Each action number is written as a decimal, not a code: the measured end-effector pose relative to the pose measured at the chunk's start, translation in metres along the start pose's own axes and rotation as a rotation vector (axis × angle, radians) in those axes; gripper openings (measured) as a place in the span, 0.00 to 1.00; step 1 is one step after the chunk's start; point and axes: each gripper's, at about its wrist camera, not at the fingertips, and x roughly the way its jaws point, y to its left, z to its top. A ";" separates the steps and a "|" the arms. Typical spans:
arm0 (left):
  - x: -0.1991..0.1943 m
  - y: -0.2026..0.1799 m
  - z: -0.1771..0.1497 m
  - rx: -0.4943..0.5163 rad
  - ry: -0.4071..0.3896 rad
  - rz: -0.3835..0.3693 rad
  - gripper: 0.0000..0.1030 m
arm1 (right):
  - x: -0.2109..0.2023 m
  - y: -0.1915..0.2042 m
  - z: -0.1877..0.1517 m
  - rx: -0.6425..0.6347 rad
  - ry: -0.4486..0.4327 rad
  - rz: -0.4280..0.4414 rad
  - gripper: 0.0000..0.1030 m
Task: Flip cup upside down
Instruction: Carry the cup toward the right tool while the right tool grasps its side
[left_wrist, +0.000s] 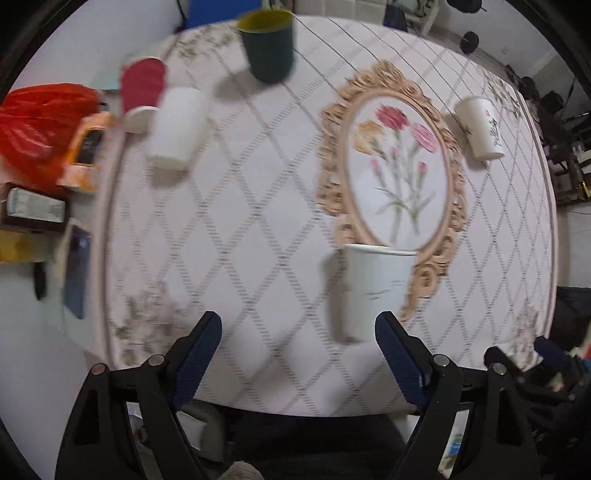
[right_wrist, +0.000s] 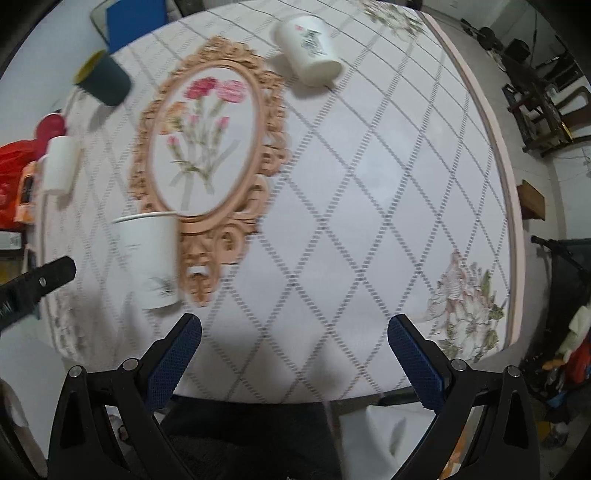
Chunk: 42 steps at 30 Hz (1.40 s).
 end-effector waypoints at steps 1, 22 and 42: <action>0.000 0.006 -0.005 -0.002 -0.012 0.017 0.82 | -0.003 0.008 -0.001 -0.007 -0.002 0.008 1.00; 0.051 0.094 -0.022 -0.058 -0.002 0.079 0.94 | -0.018 0.140 0.005 -0.544 -0.112 -0.233 1.00; 0.096 0.096 -0.022 -0.217 0.064 0.144 0.94 | 0.092 0.092 -0.123 -3.060 -0.322 -0.973 0.99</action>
